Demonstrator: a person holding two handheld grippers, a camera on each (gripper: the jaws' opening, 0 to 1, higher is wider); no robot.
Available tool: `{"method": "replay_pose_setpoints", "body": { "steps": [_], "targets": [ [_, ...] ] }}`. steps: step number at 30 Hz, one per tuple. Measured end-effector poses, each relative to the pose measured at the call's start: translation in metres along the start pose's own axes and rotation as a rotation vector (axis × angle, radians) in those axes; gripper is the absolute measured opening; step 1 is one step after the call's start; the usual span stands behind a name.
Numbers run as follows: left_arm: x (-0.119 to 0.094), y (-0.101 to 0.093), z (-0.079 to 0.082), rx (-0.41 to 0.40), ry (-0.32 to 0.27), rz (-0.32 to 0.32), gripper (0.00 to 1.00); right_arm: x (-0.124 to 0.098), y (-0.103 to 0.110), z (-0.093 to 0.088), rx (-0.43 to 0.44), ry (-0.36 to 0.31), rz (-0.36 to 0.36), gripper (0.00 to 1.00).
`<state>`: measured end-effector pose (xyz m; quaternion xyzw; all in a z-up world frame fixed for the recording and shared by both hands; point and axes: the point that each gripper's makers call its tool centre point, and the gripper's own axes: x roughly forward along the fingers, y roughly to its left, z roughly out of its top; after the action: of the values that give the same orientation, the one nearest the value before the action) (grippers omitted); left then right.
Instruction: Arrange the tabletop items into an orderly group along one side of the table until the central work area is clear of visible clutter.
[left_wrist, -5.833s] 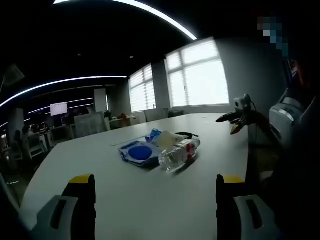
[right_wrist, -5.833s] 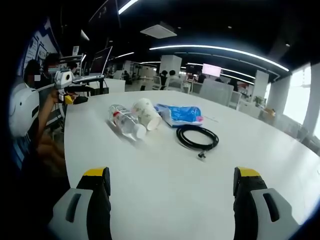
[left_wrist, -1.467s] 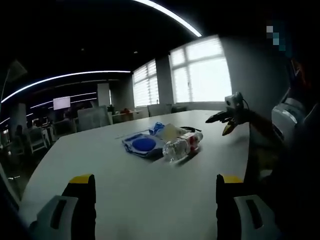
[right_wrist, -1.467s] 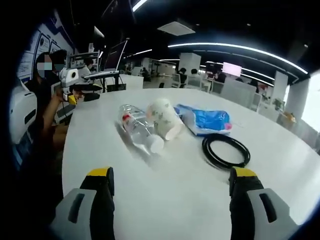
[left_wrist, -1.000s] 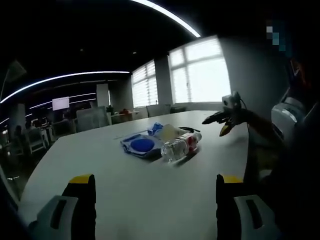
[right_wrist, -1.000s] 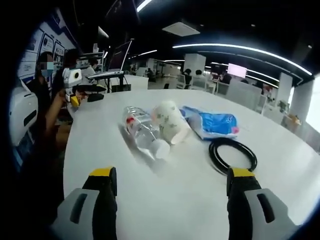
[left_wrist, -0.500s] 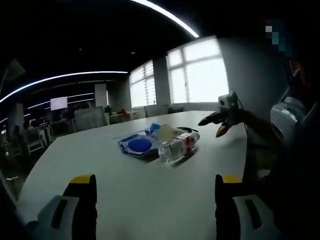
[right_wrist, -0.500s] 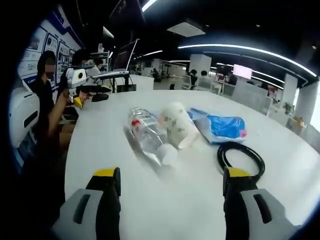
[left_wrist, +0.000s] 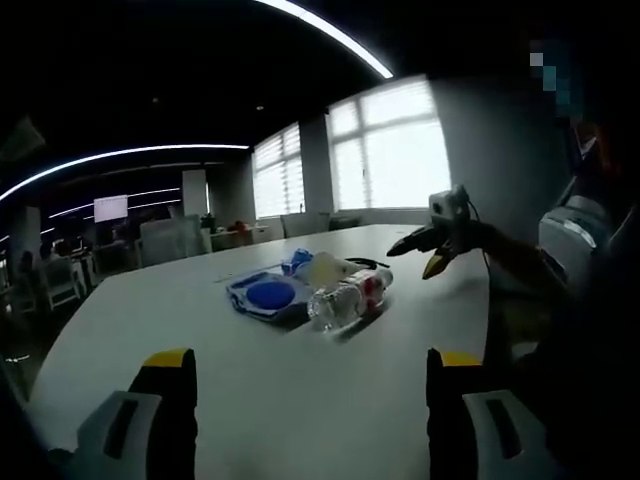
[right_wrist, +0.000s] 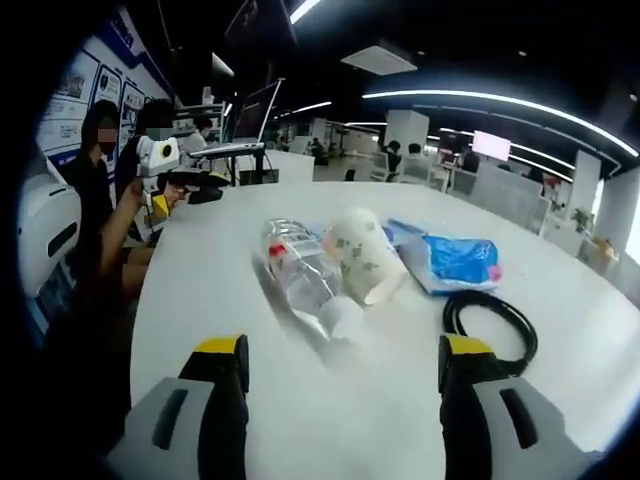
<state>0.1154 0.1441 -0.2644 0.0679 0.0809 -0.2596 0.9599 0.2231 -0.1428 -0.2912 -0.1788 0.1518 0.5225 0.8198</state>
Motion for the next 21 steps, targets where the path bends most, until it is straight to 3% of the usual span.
{"method": "replay_pose_setpoints", "body": {
  "steps": [7,21],
  "targets": [
    [0.005,-0.005,-0.001,0.006,0.008,-0.022,0.92,0.004,0.004,0.004,-0.004,-0.006,0.019,0.67],
    [0.008,-0.011,0.010,0.037,0.004,-0.045,0.91,0.011,0.008,0.013,-0.032,-0.017,0.058,0.66]
  ]
}}
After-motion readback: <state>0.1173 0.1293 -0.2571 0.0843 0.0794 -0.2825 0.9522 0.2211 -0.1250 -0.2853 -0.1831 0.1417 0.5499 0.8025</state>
